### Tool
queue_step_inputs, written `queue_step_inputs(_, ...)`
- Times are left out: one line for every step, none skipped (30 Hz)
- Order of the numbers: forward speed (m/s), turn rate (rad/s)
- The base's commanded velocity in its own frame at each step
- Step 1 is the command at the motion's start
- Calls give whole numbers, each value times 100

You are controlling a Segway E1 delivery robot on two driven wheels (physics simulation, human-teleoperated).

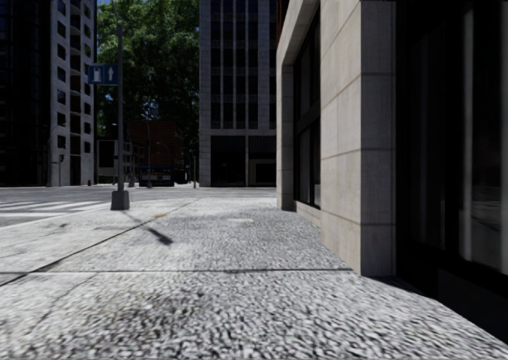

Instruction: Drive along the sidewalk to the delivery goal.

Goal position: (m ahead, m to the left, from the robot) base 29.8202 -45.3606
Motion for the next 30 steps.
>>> queue_step_inputs(200,0)
queue_step_inputs(200,0)
queue_step_inputs(200,0)
queue_step_inputs(200,0)
queue_step_inputs(200,0)
queue_step_inputs(200,0)
queue_step_inputs(200,0)
queue_step_inputs(200,0)
queue_step_inputs(200,0)
queue_step_inputs(200,0)
queue_step_inputs(200,0)
queue_step_inputs(200,0)
queue_step_inputs(200,0)
queue_step_inputs(200,0)
queue_step_inputs(200,0)
queue_step_inputs(200,0)
queue_step_inputs(200,0)
queue_step_inputs(200,0)
queue_step_inputs(200,0)
queue_step_inputs(200,0)
queue_step_inputs(200,0)
queue_step_inputs(200,0)
queue_step_inputs(200,0)
queue_step_inputs(200,0)
queue_step_inputs(200,0)
queue_step_inputs(200,0)
queue_step_inputs(200,0)
queue_step_inputs(200,0)
queue_step_inputs(200,0)
queue_step_inputs(200,0)
